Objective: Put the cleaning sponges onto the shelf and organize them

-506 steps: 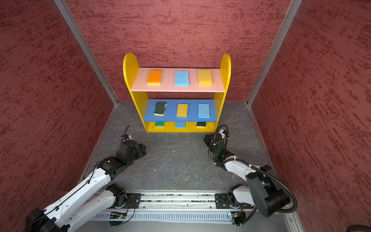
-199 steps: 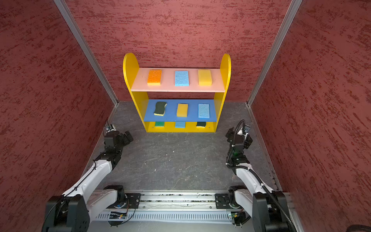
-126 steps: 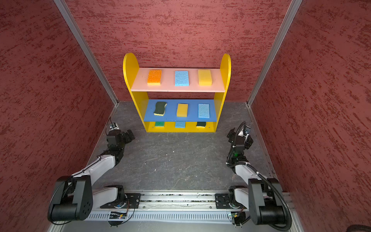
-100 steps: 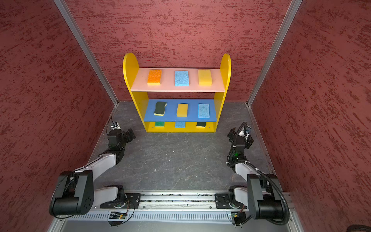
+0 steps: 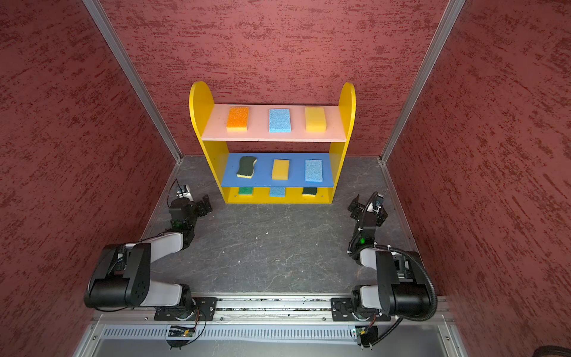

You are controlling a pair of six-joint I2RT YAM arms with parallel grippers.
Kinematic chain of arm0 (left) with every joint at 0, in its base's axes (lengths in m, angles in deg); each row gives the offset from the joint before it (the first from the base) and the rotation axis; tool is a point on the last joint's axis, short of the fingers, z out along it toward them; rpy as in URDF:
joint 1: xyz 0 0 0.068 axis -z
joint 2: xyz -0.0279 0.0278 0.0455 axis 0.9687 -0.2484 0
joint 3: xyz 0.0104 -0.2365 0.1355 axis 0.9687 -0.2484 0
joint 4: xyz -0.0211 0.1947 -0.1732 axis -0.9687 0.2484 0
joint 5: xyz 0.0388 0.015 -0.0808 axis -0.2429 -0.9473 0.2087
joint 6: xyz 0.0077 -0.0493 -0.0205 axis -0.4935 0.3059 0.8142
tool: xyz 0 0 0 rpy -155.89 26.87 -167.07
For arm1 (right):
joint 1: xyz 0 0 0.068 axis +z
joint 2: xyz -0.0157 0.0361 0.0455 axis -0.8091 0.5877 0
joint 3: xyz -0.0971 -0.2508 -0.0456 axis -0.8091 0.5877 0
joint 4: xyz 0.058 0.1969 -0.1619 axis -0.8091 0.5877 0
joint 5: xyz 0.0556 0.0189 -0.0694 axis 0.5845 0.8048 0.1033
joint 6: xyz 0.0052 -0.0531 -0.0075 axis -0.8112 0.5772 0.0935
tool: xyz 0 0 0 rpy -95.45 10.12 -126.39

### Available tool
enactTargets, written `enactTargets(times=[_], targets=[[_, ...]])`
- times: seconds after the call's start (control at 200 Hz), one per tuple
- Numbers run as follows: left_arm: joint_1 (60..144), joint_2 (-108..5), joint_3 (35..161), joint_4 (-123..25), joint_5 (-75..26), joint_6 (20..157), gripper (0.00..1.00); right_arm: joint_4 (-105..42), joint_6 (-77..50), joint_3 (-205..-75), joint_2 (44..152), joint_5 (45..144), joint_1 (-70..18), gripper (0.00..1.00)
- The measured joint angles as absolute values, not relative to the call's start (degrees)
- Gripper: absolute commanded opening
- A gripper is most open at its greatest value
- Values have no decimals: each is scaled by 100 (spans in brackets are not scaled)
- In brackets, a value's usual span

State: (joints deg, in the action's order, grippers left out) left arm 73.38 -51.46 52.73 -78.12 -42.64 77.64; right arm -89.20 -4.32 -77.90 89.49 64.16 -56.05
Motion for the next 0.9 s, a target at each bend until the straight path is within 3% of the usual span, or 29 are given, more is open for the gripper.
enactTargets(times=[0.456, 0.902], targets=[[7432, -5399, 5041, -8839, -3973, 7504, 99, -10186, -98, -7499, 9793, 7277, -5610, 99], [7432, -5705, 4808, -9462, -3643, 7358, 99, -9858, 79, -7882, 9900, 7745, -5610, 99]])
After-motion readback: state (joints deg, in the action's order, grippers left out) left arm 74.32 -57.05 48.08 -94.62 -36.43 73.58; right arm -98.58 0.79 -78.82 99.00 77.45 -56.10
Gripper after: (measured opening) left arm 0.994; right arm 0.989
